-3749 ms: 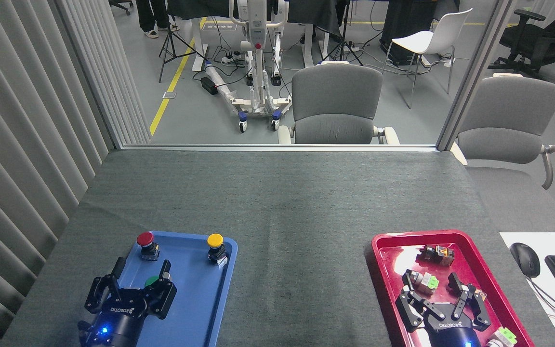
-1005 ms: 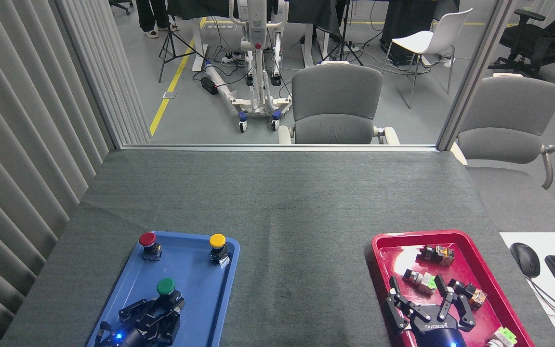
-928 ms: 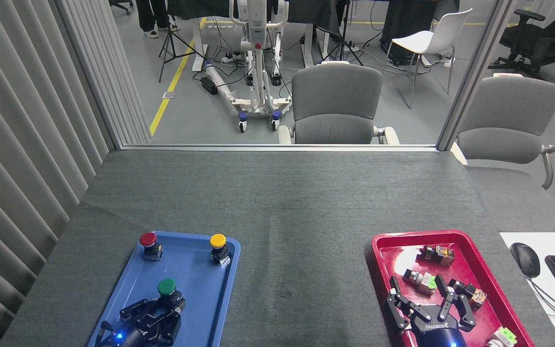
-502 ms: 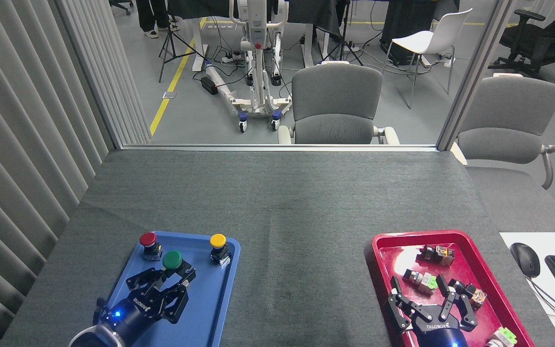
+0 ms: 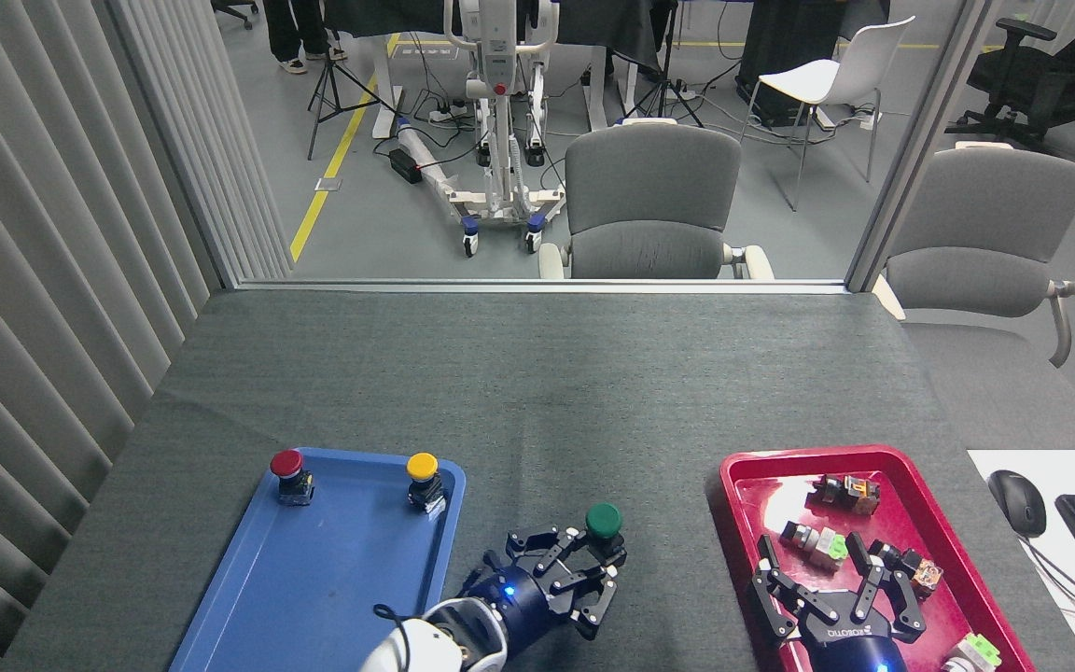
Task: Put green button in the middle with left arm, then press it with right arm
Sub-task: 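Carry the green button off the tray to the table middle, then release the green button and withdraw the left gripper toward the blue tray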
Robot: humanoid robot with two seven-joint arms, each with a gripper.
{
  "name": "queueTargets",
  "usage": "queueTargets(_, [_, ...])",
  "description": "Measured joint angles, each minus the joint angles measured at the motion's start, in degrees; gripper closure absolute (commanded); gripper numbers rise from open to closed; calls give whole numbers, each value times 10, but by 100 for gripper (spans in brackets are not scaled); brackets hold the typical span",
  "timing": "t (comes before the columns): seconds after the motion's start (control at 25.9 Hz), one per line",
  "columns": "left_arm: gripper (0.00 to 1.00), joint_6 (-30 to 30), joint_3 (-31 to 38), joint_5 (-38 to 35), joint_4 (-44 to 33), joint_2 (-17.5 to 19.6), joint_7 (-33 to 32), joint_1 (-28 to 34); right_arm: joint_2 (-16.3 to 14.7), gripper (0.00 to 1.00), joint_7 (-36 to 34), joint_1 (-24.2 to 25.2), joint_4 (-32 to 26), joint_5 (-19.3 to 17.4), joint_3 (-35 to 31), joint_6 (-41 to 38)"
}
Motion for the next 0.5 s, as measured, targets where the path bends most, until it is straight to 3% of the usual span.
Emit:
queueTargets(0.12, [100, 41, -17, -2, 69, -28, -1, -19, 0, 2, -1, 0, 0, 0, 0, 1])
queueTargets(0.31, [98, 73, -26, 1, 104, -38, 14, -24, 1, 2, -1, 0, 0, 0, 1, 1])
queueTargets(0.35, [84, 77, -26, 2, 106, -38, 20, -24, 1, 4, -1, 0, 0, 0, 1, 1])
queueTargets(0.39, [58, 83, -26, 4, 108, -38, 27, -24, 2, 6, 0, 0, 0, 0, 1, 1])
queueTargets(0.5, [3, 102, -26, 8, 110, -39, 36, -22, 3, 9, 0, 0, 0, 0, 2, 1])
